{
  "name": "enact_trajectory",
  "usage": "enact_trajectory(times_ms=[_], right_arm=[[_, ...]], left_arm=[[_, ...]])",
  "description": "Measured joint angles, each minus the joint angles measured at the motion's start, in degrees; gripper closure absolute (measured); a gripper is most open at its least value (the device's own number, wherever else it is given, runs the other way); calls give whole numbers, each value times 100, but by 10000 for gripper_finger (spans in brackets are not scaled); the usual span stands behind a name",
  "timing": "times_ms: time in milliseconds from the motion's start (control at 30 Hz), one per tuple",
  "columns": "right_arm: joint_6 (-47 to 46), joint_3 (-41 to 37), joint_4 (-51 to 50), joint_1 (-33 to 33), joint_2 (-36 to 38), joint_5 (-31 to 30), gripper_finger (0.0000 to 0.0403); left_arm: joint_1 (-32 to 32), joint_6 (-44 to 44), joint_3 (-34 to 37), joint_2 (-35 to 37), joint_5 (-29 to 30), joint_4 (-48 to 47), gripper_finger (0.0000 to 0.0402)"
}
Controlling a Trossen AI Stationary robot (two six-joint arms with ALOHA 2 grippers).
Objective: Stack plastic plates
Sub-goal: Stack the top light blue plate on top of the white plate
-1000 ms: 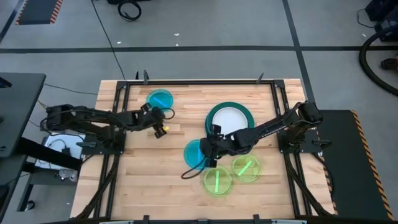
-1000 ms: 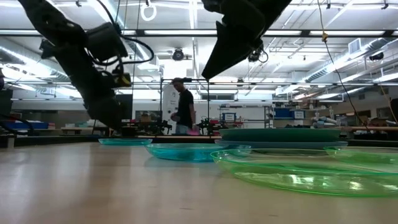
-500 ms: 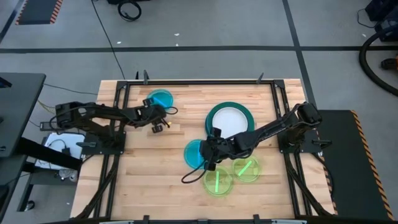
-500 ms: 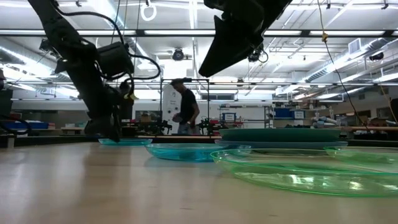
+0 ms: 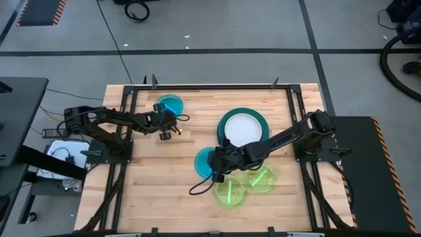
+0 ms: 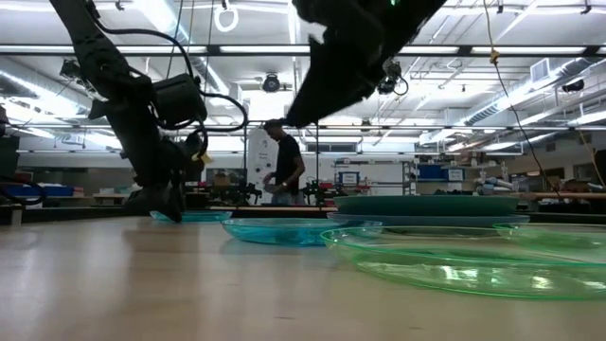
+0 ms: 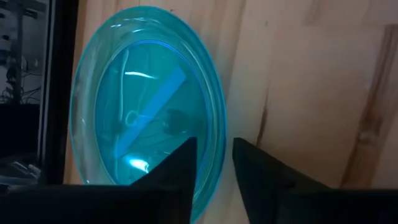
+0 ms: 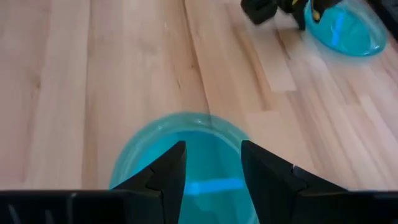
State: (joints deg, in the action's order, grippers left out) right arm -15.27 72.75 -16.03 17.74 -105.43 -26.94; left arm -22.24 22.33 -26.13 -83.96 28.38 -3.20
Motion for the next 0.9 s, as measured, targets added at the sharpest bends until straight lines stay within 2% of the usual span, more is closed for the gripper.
enact_trajectory(times_ms=[233,300,500,700,900], right_arm=[[-22,-4,-112,9,-240,125,239],[-11,2,-116,9,-240,124,239],[335,0,-163,-28,-227,-30,239],[570,0,-193,-157,-227,43,239],[1848,0,-258,-208,-226,-65,239]], left_arm=[[152,109,11,-5,-79,-69,379],[282,108,15,-2,-31,-100,392],[758,84,21,12,265,-189,393],[1189,-271,22,128,304,-317,394],[1536,-726,-23,469,315,-670,395]])
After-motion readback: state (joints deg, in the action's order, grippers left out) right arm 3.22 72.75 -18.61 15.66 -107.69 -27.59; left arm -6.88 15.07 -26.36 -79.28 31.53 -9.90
